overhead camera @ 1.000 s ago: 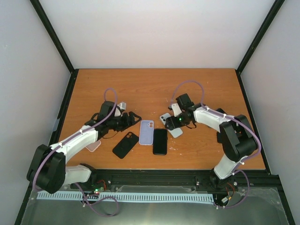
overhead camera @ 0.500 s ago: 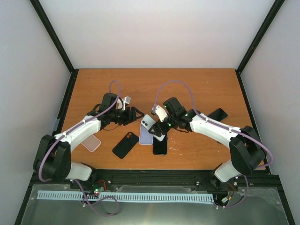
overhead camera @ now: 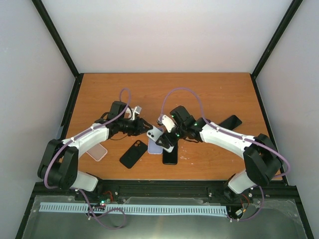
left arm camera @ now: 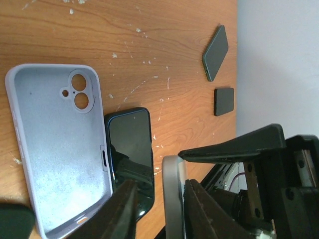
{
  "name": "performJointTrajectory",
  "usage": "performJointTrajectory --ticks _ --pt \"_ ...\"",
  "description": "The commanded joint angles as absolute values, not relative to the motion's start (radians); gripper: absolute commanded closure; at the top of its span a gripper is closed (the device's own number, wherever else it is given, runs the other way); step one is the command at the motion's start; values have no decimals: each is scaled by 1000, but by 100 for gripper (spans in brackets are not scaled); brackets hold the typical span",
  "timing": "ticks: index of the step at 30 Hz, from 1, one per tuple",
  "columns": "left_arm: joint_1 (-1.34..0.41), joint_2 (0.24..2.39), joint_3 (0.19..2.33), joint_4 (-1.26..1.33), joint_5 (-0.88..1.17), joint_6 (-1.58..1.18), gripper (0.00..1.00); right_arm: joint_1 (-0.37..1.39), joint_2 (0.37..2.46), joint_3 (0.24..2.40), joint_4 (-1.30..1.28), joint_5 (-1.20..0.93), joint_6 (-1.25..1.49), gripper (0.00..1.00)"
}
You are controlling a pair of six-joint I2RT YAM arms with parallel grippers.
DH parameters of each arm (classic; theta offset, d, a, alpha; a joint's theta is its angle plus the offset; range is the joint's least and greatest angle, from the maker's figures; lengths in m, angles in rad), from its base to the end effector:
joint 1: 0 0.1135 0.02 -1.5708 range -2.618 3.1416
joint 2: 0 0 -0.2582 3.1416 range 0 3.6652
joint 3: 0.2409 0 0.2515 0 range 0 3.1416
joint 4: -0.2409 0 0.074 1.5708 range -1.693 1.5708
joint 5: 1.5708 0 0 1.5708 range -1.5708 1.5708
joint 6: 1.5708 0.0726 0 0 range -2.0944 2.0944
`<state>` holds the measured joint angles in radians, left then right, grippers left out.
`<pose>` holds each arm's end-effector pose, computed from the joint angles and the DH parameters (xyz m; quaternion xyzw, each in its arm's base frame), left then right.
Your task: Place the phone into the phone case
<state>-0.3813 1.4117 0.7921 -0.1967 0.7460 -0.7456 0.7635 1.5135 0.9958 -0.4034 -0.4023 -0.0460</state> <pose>0.2601 -0.1574 0.1827 -0.0248 0.8757 -0.4696 0.1091 0.2204 0.2503 0.1904 -0.4243 0.8285 0.2871 0.2263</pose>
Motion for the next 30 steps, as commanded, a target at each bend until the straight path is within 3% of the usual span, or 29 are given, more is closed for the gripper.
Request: performJointTrajectory --ticks 1,4,5,8,11,16,22,30 --pt "-374 1412 783 -169 771 -749 81 786 1510 1023 -355 -396 -58 48" --pt "-374 1408 777 -130 777 -769 96 798 1494 1013 -357 -362 -56 46" --pt "-374 1406 772 -124 780 -781 99 802 1484 1007 -358 -342 -52 41" --pt "-374 1398 758 -113 781 -815 100 830 1449 988 -360 -222 -37 17" --pt "-374 1385 745 -103 777 -852 100 883 1424 979 -389 -85 -37 11" --pt "-373 1360 732 -80 770 -920 100 996 1388 940 -363 124 -80 15" --pt "-373 1325 735 -72 761 -997 100 1109 1347 894 -297 269 -118 45" --pt "-373 1226 689 -71 706 -1147 100 1217 1381 884 -271 473 -160 43"
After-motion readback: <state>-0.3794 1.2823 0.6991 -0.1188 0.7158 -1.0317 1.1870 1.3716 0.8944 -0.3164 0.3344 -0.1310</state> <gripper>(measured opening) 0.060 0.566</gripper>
